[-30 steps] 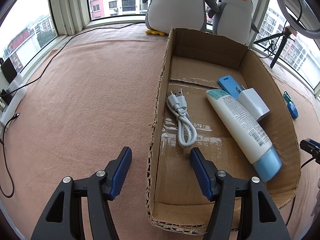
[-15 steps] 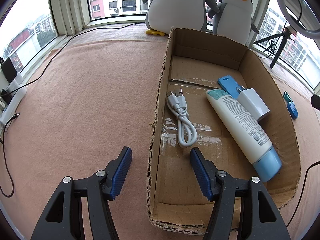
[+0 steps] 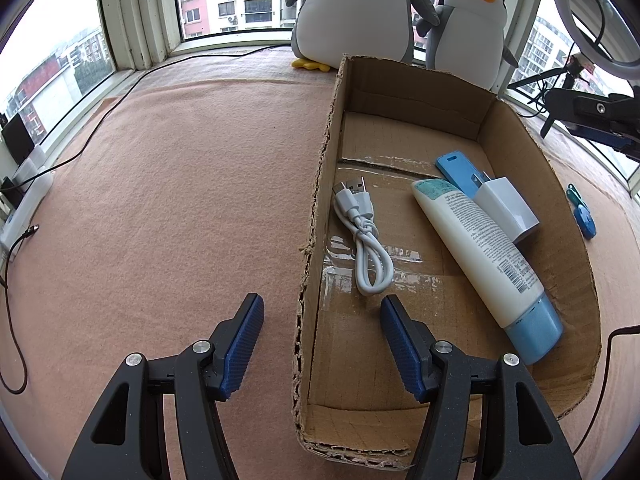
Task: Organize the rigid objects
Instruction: 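Carry the black cylinder with the right tool into the box and release, then move the right tool to the blue tape measure and grasp it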
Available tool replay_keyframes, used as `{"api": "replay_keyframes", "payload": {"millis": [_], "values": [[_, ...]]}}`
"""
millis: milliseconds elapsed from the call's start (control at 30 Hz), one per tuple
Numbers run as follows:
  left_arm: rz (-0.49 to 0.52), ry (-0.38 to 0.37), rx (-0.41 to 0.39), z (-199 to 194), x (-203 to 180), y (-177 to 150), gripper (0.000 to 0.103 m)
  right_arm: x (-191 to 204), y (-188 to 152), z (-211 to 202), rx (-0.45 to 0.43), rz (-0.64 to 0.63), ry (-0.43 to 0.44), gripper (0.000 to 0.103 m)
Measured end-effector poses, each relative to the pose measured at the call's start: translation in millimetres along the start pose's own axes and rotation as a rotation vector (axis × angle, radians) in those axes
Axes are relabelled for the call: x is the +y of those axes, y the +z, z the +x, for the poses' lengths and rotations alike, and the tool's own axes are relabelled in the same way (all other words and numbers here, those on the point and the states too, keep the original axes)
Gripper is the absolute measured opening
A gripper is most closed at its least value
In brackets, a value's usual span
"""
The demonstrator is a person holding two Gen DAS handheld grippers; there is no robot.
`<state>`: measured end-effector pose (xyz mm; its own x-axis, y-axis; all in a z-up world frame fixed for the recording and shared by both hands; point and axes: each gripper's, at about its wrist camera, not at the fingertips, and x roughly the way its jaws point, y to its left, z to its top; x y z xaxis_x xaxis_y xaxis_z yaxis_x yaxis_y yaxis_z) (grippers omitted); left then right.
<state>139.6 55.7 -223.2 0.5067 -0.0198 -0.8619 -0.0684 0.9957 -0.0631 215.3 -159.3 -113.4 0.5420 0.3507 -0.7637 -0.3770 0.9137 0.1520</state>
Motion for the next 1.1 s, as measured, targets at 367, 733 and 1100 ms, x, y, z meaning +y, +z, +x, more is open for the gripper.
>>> {"api": "replay_keyframes", "payload": {"millis": [367, 733, 1100], "values": [[0.001, 0.000, 0.000, 0, 0, 0, 0.065, 11, 10, 30, 0.036, -0.016, 0.032, 0.053], [0.002, 0.001, 0.000, 1, -2, 0, 0.065, 5, 9, 23, 0.021, 0.007, 0.025, 0.081], [0.002, 0.002, 0.000, 1, -2, 0, 0.065, -21, -1, -5, 0.001, 0.047, 0.007, 0.081]]}}
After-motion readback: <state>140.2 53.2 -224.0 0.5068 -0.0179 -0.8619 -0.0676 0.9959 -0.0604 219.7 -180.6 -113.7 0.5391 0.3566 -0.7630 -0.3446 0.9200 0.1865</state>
